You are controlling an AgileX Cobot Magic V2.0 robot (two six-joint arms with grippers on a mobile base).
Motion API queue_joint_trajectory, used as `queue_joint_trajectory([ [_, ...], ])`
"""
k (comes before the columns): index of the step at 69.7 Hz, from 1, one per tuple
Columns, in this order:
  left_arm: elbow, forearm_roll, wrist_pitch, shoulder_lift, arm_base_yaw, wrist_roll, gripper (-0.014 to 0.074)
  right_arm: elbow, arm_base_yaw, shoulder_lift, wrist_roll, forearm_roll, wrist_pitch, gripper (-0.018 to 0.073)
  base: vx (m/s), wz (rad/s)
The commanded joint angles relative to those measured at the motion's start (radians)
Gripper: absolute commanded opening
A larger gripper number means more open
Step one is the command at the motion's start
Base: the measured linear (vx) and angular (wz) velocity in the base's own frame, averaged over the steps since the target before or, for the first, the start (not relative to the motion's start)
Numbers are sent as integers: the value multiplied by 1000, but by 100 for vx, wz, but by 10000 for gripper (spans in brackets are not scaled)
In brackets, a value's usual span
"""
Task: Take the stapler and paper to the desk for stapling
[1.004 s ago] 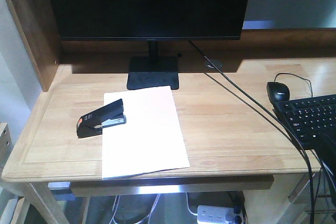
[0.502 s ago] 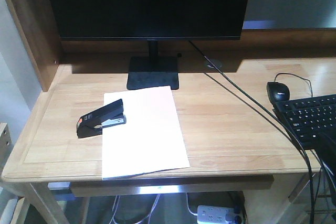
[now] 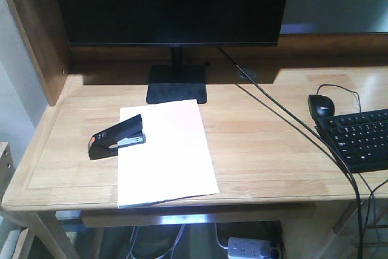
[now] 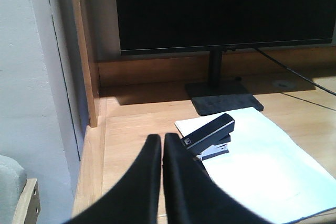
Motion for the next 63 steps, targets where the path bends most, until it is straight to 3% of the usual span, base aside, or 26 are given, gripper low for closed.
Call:
queue_joint_trajectory([
  [1, -26, -18, -70, 10, -2, -2, -7, -28, -5, 11, 1, -42, 26, -11, 0, 0],
  [45, 34, -4, -80, 7, -2, -3, -7, -28, -5, 11, 1, -42, 26, -9, 0, 0],
  [55, 98, 75, -142, -16, -1, -89, -7, -28, -5, 11, 1, -42, 26, -9, 0, 0],
  [63, 191, 285, -214, -72, 1, -280, -7, -28, -5, 11, 1, -42, 26, -9, 0, 0],
])
